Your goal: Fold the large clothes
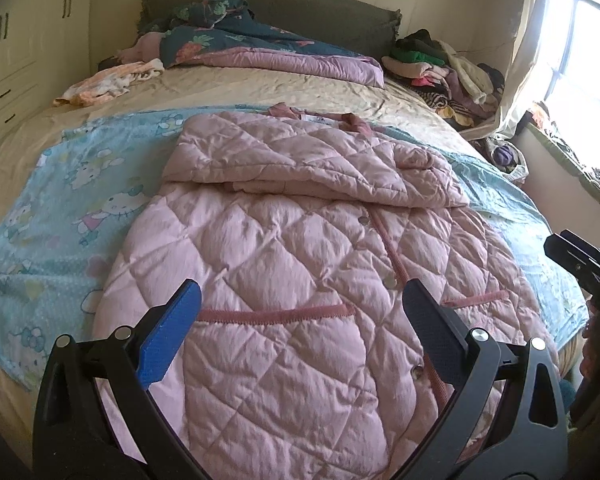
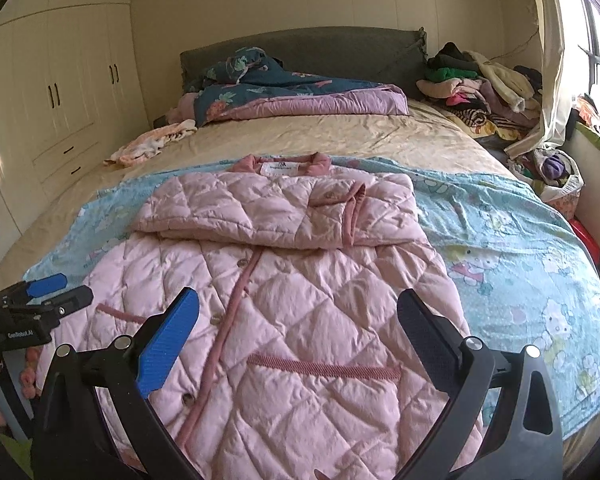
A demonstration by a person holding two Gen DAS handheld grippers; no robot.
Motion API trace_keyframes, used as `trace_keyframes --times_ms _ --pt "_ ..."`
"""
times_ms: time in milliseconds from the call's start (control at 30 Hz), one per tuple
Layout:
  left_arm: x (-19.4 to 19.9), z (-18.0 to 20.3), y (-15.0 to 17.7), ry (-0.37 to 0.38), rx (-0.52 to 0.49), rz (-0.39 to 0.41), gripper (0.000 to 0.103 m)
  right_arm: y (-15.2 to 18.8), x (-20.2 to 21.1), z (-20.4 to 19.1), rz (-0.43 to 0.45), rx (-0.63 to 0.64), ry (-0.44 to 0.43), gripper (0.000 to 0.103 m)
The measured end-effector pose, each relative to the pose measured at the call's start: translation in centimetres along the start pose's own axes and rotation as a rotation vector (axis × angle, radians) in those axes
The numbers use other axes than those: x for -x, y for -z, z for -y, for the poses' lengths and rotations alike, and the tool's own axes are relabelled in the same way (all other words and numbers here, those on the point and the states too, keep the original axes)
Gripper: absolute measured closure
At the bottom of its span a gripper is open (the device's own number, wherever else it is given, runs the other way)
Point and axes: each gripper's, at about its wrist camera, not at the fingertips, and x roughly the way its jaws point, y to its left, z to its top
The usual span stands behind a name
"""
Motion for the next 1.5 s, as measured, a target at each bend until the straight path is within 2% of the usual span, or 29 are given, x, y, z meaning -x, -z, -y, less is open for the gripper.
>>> trace_keyframes --times_ms 533,800,1500 --pt "0.5 -2.1 2.4 -0.055 0.027 -0.005 0.008 3.7 -0.1 3.3 -0.048 -0.018 0.059 0.004" --pt "0.1 -4.1 4.3 -0.101 0.055 -0.041 0.008 5.8 -0.2 5.5 -0.091 -0.032 0.1 0.004" --pt "0.9 -8.5 7.6 -0.204 0.08 -0.089 0.008 10.2 0.1 9.5 -0.19 -0.091 0.113 0.004"
